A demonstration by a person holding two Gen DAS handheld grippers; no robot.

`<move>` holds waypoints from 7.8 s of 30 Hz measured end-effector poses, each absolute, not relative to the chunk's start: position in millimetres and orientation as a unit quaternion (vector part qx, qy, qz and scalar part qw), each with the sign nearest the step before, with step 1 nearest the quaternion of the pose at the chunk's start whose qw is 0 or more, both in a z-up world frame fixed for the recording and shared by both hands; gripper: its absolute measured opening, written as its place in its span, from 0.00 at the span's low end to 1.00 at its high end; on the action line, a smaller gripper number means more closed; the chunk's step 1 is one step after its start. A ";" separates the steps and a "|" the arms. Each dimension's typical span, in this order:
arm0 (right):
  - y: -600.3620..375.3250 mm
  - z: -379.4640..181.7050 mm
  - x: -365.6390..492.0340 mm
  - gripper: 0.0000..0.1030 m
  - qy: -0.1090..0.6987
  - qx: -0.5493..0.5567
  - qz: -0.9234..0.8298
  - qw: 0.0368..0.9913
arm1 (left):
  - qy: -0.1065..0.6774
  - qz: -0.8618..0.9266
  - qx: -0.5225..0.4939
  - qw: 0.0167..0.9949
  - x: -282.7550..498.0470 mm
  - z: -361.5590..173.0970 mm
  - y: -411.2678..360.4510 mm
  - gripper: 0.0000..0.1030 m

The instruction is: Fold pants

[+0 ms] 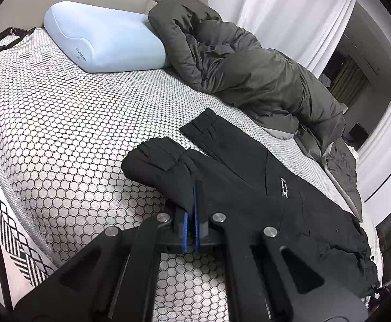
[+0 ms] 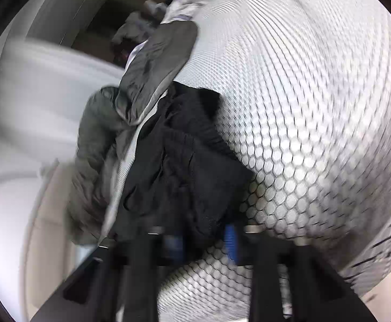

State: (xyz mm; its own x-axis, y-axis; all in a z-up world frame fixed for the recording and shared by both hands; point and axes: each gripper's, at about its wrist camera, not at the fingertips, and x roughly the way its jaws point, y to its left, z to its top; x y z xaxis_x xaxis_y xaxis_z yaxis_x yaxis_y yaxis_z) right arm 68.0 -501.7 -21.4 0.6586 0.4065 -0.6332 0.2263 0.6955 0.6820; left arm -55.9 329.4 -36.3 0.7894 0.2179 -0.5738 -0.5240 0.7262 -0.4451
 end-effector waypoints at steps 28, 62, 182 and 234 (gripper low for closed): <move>-281.8 36.6 69.9 0.91 0.384 -0.063 0.132 0.912 | 0.265 0.052 -0.148 0.952 -35.7 26.8 139.4 0.99; -215.3 -9.1 91.5 0.89 0.410 -0.113 0.168 0.889 | 0.414 -0.112 0.016 0.903 105.7 -39.0 -50.4 0.99; -232.4 -60.0 304.0 0.87 0.496 -0.101 -0.007 0.863 | 0.494 -0.003 -0.036 0.869 345.7 -59.2 19.5 1.00; -317.0 -57.8 250.4 0.99 0.532 -0.129 0.002 0.837 | 0.509 0.031 0.002 0.860 207.4 -57.6 82.2 1.00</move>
